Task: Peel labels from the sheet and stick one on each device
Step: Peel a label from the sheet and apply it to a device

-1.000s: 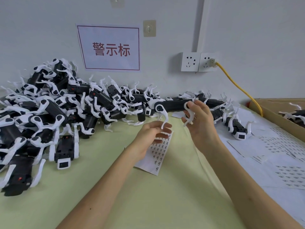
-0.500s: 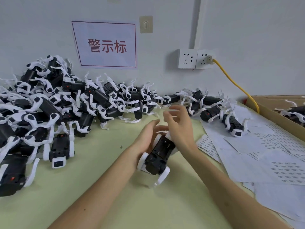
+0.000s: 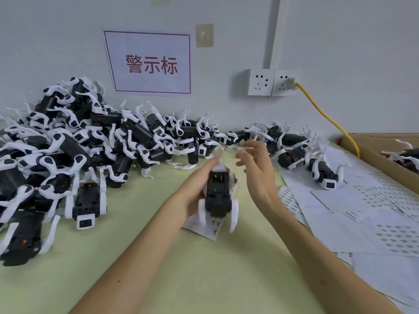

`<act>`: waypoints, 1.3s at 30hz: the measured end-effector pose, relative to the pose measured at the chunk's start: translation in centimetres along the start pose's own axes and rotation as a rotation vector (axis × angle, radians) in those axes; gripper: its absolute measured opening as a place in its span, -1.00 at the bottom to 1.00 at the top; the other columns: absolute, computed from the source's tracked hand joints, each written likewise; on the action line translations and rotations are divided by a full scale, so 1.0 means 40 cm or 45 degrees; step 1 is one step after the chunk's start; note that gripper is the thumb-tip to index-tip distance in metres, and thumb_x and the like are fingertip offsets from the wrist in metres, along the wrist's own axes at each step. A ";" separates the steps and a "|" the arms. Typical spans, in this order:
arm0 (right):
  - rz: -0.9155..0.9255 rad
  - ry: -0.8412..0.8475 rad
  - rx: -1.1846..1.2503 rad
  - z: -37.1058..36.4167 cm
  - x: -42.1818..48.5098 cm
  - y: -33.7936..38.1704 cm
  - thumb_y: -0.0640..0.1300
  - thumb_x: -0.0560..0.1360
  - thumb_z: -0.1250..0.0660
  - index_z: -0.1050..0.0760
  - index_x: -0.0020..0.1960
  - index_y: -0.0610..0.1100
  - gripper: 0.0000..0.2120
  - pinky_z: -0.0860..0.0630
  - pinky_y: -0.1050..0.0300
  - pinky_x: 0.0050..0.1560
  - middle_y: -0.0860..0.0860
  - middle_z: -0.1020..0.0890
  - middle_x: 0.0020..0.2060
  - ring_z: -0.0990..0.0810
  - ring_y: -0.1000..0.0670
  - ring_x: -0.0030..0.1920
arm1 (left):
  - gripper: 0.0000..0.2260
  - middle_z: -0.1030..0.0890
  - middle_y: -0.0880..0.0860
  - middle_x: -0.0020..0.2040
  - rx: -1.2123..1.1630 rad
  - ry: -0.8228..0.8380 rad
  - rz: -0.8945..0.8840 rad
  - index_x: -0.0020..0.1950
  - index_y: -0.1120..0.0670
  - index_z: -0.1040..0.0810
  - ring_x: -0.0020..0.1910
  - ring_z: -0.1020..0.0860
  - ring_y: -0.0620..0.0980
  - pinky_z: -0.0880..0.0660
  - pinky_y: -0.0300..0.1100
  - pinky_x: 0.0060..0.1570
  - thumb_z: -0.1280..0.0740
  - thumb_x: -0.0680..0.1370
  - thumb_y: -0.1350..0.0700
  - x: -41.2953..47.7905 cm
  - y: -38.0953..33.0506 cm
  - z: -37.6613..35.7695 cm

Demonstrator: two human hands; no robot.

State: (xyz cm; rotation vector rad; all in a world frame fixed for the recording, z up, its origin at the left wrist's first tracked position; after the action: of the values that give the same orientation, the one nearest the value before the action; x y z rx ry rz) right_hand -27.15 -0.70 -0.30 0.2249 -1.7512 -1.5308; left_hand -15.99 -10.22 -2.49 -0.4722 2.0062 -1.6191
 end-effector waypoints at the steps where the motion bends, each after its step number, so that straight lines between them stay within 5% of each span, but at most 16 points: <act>1: 0.008 0.025 0.002 -0.001 -0.001 0.004 0.02 0.60 -0.28 -0.45 0.24 0.01 -0.76 -0.43 0.16 -0.03 0.04 -0.63 0.05 -0.63 -0.02 0.05 | -0.56 -0.71 0.14 0.02 -0.167 -0.102 -0.005 0.03 0.04 -0.66 -0.09 -0.68 0.08 -0.60 -0.02 0.08 -0.26 0.60 -0.31 0.003 -0.002 0.011; 4: 0.033 0.135 -0.031 -0.006 -0.005 0.007 0.17 0.50 -0.28 -0.43 0.33 0.02 -0.55 -0.44 0.24 0.01 0.10 -0.61 0.09 -0.62 0.11 0.09 | -0.65 -0.70 0.17 0.01 -0.638 -0.368 0.003 0.13 0.09 -0.59 0.05 -0.65 0.13 -0.65 0.09 0.06 -0.26 0.66 -0.18 0.014 -0.003 0.046; 7: 0.038 0.274 -0.128 -0.019 -0.012 -0.008 0.23 0.45 -0.39 -0.32 0.45 0.08 -0.37 -0.43 0.42 0.07 0.17 -0.56 0.21 -0.53 0.31 0.19 | -0.71 -0.65 0.20 -0.12 -0.896 -0.406 0.036 0.02 0.14 -0.54 -0.22 -0.63 0.10 -0.68 -0.04 -0.27 -0.18 0.71 -0.05 0.010 -0.009 0.055; 11: 0.163 0.224 -0.328 -0.029 -0.017 -0.016 0.07 0.46 -0.53 -0.23 0.50 0.08 -0.27 -0.31 0.63 0.02 0.18 -0.48 0.27 -0.37 0.57 0.17 | -0.70 -0.60 0.23 -0.05 -0.980 -0.248 0.021 0.13 0.23 -0.55 -0.14 -0.52 0.03 -0.63 0.01 0.09 -0.12 0.72 0.06 0.010 -0.008 0.051; 15: 0.172 0.057 -0.214 -0.007 -0.012 0.001 0.11 0.46 -0.51 -0.25 0.46 0.14 -0.33 -0.41 0.43 0.12 0.22 -0.49 0.24 -0.45 0.47 0.21 | -0.59 -0.63 0.24 0.12 -0.862 -0.106 0.043 0.37 0.23 -0.54 -0.09 -0.70 0.14 -0.69 -0.03 -0.15 -0.14 0.72 -0.03 -0.003 -0.021 0.039; 18: 0.110 -0.019 -0.024 0.012 -0.005 0.013 0.11 0.42 -0.47 -0.29 0.42 0.13 -0.36 -0.48 0.10 0.23 0.10 -0.54 0.26 -0.54 0.14 0.29 | -0.67 -0.64 0.20 -0.02 -0.636 -0.116 0.059 0.28 0.20 -0.58 -0.15 -0.66 0.13 -0.62 -0.13 -0.32 -0.24 0.67 0.01 -0.007 -0.024 0.031; 20: 0.086 -0.066 0.063 0.025 0.003 0.020 0.08 0.39 -0.44 -0.33 0.38 0.13 -0.40 -0.47 0.09 0.19 0.08 -0.55 0.22 -0.54 0.08 0.28 | -0.75 -0.65 0.15 -0.08 -0.399 -0.218 -0.001 0.16 0.15 -0.61 -0.17 -0.62 0.11 -0.58 -0.14 -0.33 -0.28 0.65 0.01 -0.001 -0.020 0.032; 22: 0.053 -0.036 0.115 0.035 0.013 0.022 0.06 0.38 -0.42 -0.37 0.35 0.09 -0.44 -0.50 0.08 0.14 0.01 -0.58 0.20 -0.59 0.00 0.22 | -0.73 -0.66 0.17 0.01 -0.313 -0.242 -0.068 0.15 0.15 -0.62 -0.07 -0.63 0.14 -0.58 -0.09 -0.25 -0.27 0.65 -0.02 0.005 -0.019 0.033; 26: 0.081 0.033 0.167 0.035 0.016 0.026 0.01 0.37 -0.40 -0.43 0.31 -0.02 -0.48 -0.51 0.34 -0.07 0.06 -0.63 0.01 -0.64 0.12 -0.10 | -0.54 -0.68 0.24 0.12 -0.218 0.062 -0.144 0.31 0.18 -0.64 0.01 -0.57 0.19 -0.57 -0.05 -0.15 -0.26 0.62 -0.14 0.001 -0.029 0.020; 29: 0.108 -0.002 0.167 0.039 0.016 0.027 0.01 0.39 -0.40 -0.45 0.30 0.00 -0.51 -0.54 0.32 0.03 0.28 -0.62 0.03 -0.59 0.20 0.10 | -0.61 -0.69 0.20 0.02 -0.089 0.244 -0.179 0.21 0.06 -0.71 -0.06 -0.64 0.11 -0.59 -0.08 -0.07 -0.32 0.59 -0.17 -0.006 -0.026 0.004; 34: 0.087 -0.040 0.077 0.044 0.016 0.026 0.08 0.42 -0.43 -0.45 0.27 0.04 -0.55 -0.55 0.17 0.11 0.13 -0.60 0.13 -0.58 0.11 0.22 | -0.54 -0.63 0.27 0.06 -0.152 0.355 -0.172 0.31 0.19 -0.60 -0.06 -0.69 0.17 -0.56 0.01 0.05 -0.34 0.57 -0.11 -0.005 -0.018 -0.007; 39: 0.190 -0.237 -0.075 0.050 0.012 0.030 0.03 0.49 -0.43 -0.51 0.20 0.01 -0.69 -0.52 0.10 0.14 0.16 -0.63 0.06 -0.59 0.15 0.11 | -0.78 -0.66 0.10 -0.08 -0.236 0.250 -0.198 -0.04 0.06 -0.73 -0.12 -0.61 0.05 -0.37 0.05 0.12 -0.33 0.54 -0.01 0.008 -0.010 -0.014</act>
State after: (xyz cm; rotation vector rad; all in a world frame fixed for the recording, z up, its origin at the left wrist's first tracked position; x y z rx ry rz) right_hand -28.36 0.85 1.06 -0.0796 -1.8186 -1.5313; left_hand -16.59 -10.03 -2.08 -0.5683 2.3311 -1.6318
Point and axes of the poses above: each hand's wrist, its own x-axis towards the middle knuckle, its own z-axis out of the back of the hand, y = z × x, the point moved 3 cm from there along x, towards the middle knuckle
